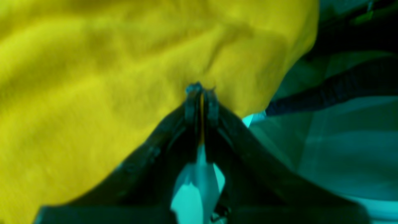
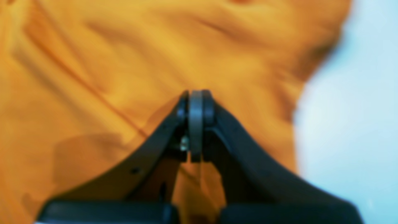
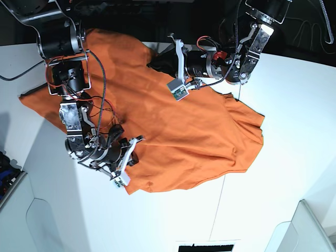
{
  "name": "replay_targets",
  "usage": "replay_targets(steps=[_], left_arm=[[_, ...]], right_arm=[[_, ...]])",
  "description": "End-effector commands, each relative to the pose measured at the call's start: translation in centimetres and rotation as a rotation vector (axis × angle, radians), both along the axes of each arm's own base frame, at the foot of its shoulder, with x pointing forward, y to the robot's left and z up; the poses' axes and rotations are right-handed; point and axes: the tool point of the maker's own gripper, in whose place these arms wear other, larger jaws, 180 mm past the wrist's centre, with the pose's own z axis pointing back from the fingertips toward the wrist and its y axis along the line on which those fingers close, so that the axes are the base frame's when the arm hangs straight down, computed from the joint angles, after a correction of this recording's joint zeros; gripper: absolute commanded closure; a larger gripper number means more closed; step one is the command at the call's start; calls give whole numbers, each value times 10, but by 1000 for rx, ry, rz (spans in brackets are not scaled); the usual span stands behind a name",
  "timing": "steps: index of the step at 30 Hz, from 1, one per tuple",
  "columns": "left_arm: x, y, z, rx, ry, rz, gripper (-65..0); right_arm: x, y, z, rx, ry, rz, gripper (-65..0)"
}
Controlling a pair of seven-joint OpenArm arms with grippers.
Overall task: Layout the t-shirt on the table in an organized manner, then fold the t-shirt properly
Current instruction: 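Grasp the shirt body with both grippers near its middle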
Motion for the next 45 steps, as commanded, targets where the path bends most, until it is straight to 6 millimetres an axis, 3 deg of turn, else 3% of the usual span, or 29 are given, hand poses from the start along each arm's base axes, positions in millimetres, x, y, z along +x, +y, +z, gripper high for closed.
replay_targets(steps=[1,6,12,18,21,28,32,36,39,42,45], left_arm=[[5,15,-9,70,-9,6,-41],[13,55,-21,145,-7,38,-41],[47,103,-11,222,-75,102,-41],[76,142,0,305,-129,121,-41],[88,159,3,338,-143,136,-41],[93,164,4,338,-145,147,-41],[93,161,6,315,-138,153,-41],[93,159,8,296,-133,157,-41],[93,159,8,296,-133,157,-41],[91,160,6,304,-126,154,-41],[89,162,4,323,-113,147,-41]], right_arm=[[19,-12,22,0,-67,-22,0],[17,-56,16,-56,-56,-63,0],[-2,-93,-2,-62,-3,-110,0],[-38,-115,-33,-42,85,-146,0],[-46,-117,-32,32,87,-182,0],[-17,-97,41,246,-107,-221,0],[-3,-65,56,286,-139,-190,0],[0,-30,46,296,-112,-168,0],[-2,-9,26,271,-84,-148,0],[-11,2,-4,209,-45,-105,0],[-22,-1,-30,134,3,-62,0]])
